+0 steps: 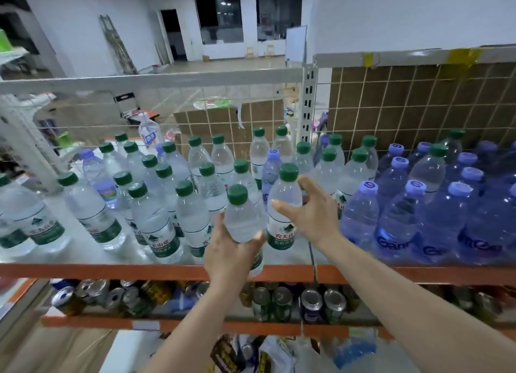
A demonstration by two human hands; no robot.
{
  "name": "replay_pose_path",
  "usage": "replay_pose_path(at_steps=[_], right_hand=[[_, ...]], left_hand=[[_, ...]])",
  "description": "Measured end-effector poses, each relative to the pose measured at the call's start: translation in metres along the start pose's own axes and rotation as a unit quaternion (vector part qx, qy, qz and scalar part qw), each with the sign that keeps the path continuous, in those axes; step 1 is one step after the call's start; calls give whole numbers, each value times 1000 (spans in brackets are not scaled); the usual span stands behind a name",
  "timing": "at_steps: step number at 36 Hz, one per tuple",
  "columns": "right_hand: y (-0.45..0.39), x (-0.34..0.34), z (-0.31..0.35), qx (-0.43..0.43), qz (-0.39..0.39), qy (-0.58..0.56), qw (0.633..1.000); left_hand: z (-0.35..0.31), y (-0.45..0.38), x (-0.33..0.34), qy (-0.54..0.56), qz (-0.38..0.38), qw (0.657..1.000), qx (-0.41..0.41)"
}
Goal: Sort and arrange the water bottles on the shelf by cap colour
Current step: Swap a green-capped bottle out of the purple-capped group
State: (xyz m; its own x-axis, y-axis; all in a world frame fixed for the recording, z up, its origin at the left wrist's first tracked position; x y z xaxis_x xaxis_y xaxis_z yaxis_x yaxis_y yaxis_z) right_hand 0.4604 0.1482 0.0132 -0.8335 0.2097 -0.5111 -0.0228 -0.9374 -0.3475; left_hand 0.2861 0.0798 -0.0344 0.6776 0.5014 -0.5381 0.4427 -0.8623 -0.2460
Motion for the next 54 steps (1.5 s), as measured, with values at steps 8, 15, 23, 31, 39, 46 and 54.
replay_pose_path(at_steps=[8,15,23,31,39,46,54], right_hand=[[2,53,-5,47,90,22,995],[5,71,11,47,101,26,993],[11,83,24,86,34,63,994],[24,102,40,131,-64,131,981],[31,109,42,164,-98,163,968],[34,116,46,152,-93,172,969],[33,111,38,164,-102,147,970]], left_hand=[[30,12,-41,-13,-39,999,-29],[52,16,-69,-12,-63,996,-59],[89,-4,-113,-12,-82,993,-81],[122,-39,-169,-18,-95,994,-60],[154,-92,-205,-22,-105,992,-67],[166,-120,-202,-28,-69,996,-55],[176,-133,-186,-18,-71,996,-45]])
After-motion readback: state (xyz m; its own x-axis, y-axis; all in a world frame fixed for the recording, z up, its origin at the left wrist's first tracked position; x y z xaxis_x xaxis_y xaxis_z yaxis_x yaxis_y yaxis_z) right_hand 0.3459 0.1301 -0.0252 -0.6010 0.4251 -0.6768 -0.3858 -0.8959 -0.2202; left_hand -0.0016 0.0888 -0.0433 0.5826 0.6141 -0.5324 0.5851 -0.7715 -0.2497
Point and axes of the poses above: each hand's wrist, its own y-axis away from the middle knuckle, its own x-axis out of the palm, z = x × y, the point moved 5 cm from there along -y, towards the middle knuckle, and after that the axes turned 5 degrees about x, right-handed, at the moved point
